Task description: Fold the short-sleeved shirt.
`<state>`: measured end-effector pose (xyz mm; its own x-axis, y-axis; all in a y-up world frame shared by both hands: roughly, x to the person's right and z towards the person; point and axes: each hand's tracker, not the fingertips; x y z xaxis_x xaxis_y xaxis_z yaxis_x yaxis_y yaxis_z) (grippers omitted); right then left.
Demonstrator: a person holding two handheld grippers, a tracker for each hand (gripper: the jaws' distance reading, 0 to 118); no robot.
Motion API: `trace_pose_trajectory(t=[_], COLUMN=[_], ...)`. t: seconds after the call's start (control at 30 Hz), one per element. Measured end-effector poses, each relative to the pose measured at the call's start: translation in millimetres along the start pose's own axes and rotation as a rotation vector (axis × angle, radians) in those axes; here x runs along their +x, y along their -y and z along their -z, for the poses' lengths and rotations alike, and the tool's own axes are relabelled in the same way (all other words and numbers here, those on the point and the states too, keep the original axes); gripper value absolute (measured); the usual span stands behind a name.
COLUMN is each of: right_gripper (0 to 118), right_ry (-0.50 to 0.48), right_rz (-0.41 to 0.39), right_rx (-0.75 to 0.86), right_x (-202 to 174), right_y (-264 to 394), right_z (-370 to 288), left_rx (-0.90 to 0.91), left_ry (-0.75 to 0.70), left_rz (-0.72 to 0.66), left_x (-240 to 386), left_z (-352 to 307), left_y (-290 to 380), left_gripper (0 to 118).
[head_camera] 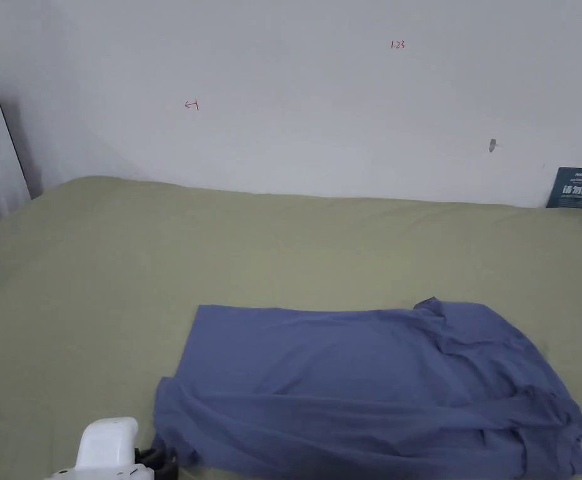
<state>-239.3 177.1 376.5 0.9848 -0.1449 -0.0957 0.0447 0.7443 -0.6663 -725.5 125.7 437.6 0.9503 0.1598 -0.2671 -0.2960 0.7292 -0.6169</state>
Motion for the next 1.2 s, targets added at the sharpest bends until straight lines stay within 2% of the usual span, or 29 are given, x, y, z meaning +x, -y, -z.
trace_pose_trajectory(t=[0.03, 0.07, 0.1, 0.13, 0.2, 0.37, 0.47, 0.5, 0.53, 0.57, 0.67, 0.7, 0.77, 0.8, 0.83, 0.87, 0.97, 1.03, 1.1, 1.13, 1.17, 1.2], right_gripper=[2, 2, 2, 2, 2, 2, 2, 2, 2, 2, 5, 24, 79, 96, 96, 95, 95, 94, 93, 84, 68, 35], right_ry=[0.002, 0.002, 0.000, -0.003, -0.005, -0.006, 0.021, 0.039, 0.055, 0.068, 0.094, 0.112, 0.058, -0.002, -0.031, 0.008, 0.139, 0.100, 0.073, 0.024, 0.023, 0.021], right_rz=[-0.001, -0.003, -0.002, -0.001, 0.001, -0.032, -0.043, -0.044, -0.043, -0.036, 0.018, 0.046, 0.089, 0.086, 0.081, 0.061, -0.134, -0.190, -0.179, -0.141, -0.081, -0.036], right_rx=[0.001, 0.002, 0.001, 0.001, 0.003, -0.002, -0.032, -0.045, -0.059, -0.073, -0.121, -0.128, -0.140, -0.128, -0.133, -0.146, -0.200, -0.191, -0.170, -0.166, -0.170, -0.152], right_x=[0.6, 2.3, 4.3, 5.8, 10.5, 9.0, 16.8, 20.1, 25.0, 32.0, 49.3, 53.7, 61.3, 63.0, 64.3, 62.2, 51.8, 48.6, 49.3, 51.1, 52.9, 54.5], right_y=[-2.6, -5.2, -7.6, -9.9, -12.2, -14.6, -13.7, -13.5, -13.3, -13.5, -16.3, -18.6, -22.3, -23.7, -27.0, -31.7, -37.4, -35.4, -32.2, -32.0, -33.7, -33.3], right_z=[-2.0, -1.4, -0.7, 0.4, 5.4, 17.0, 31.9, 37.9, 45.9, 54.8, 76.1, 82.6, 99.0, 105.7, 113.7, 124.1, 153.7, 162.2, 163.6, 161.4, 158.5, 155.2], left_rx=[-0.013, -0.055, -0.079, -0.095, -0.111, -0.170, -0.146, -0.145, -0.134, -0.146, -0.153, -0.152, -0.154, -0.153, -0.154, -0.154, -0.159, -0.164, -0.165, -0.167, -0.171, -0.172], left_ry=[-0.011, -0.017, -0.031, -0.033, -0.081, -0.076, -0.056, -0.062, -0.026, 0.054, 0.019, 0.005, -0.002, -0.002, -0.001, 0.001, 0.005, 0.003, 0.001, 0.001, 0.006, 0.009], left_rz=[0.044, 0.087, 0.113, 0.132, 0.176, 0.168, 0.018, -0.004, -0.034, -0.076, -0.034, -0.011, -0.002, -0.002, -0.003, -0.003, 0.001, 0.006, 0.012, 0.016, 0.013, 0.010], left_x=[-0.4, -0.5, -0.6, 2.4, 3.6, -1.1, -12.8, -17.5, -27.1, -30.2, -24.9, -21.1, -16.4, -15.5, -15.1, -14.9, -15.6, -13.2, -14.2, -14.0, -13.7, -16.2], left_z=[9.8, 21.3, 30.0, 39.3, 54.6, 82.3, 74.7, 73.3, 71.3, 71.6, 71.1, 70.4, 70.2, 68.5, 67.2, 66.1, 66.7, 66.2, 67.2, 67.2, 66.7, 67.3], left_y=[-3.2, -5.0, -5.7, -5.4, -4.5, -1.1, -2.7, -3.5, -5.9, -5.9, -5.4, -5.8, -5.9, -7.8, -8.3, -8.1, -9.3, -9.5, -10.7, -10.9, -11.5, -12.8], left_gripper=[65, 74, 74, 87, 88, 87, 63, 38, 17, 10, 10, 10, 10, 10, 10, 10, 10, 10, 10, 10, 10, 10])
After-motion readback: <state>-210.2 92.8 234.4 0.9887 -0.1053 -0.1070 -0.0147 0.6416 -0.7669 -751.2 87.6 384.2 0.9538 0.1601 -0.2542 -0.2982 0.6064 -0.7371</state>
